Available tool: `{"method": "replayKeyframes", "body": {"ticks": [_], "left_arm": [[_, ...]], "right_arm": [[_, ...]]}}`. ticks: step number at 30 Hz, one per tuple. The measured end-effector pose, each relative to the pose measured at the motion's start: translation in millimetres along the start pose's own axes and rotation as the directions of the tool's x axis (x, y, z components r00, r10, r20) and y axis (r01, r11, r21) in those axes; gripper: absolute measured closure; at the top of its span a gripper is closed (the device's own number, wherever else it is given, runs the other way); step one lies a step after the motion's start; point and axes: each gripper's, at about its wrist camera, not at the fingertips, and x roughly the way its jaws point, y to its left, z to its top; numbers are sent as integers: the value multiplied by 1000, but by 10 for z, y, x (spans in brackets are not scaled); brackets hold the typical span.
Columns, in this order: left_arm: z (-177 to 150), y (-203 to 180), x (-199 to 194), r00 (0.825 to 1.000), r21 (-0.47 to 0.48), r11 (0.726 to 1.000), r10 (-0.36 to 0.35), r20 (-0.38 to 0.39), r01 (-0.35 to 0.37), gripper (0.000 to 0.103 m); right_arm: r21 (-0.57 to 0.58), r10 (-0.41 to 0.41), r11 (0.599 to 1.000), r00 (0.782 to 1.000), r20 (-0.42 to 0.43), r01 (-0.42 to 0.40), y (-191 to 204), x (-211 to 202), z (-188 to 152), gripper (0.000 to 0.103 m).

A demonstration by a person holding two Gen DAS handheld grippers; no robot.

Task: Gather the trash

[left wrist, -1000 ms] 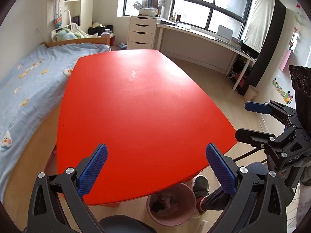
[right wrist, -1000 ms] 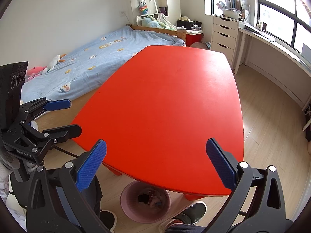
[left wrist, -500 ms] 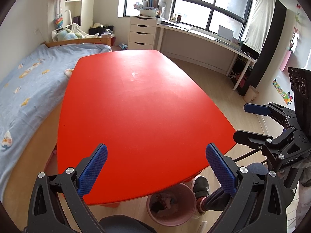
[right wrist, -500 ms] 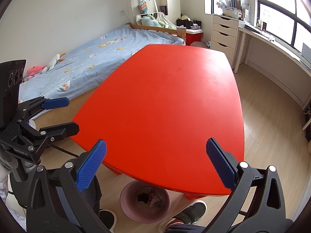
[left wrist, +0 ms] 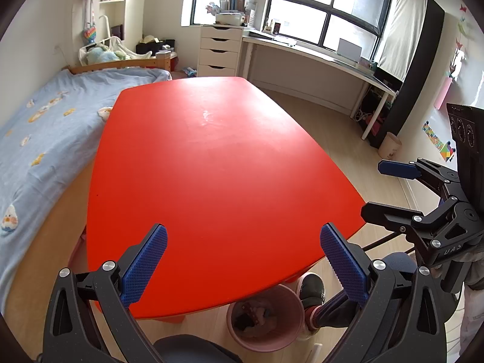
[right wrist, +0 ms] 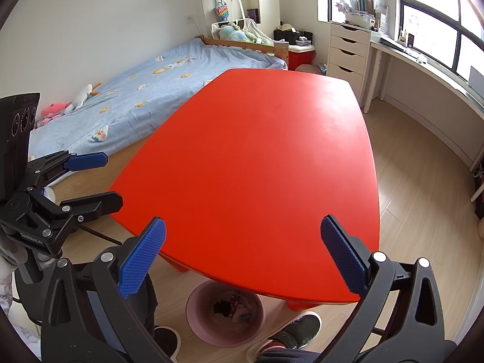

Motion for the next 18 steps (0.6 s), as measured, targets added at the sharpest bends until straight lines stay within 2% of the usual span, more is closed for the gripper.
{"method": "replayKeyframes", "body": {"ticks": [18], "left_arm": [[-24, 10, 14, 1000, 1, 1000, 4, -3, -4, 6]], "right_arm": [[2, 1, 1000, 1000, -4, -1, -21, 20, -46, 3]]}}
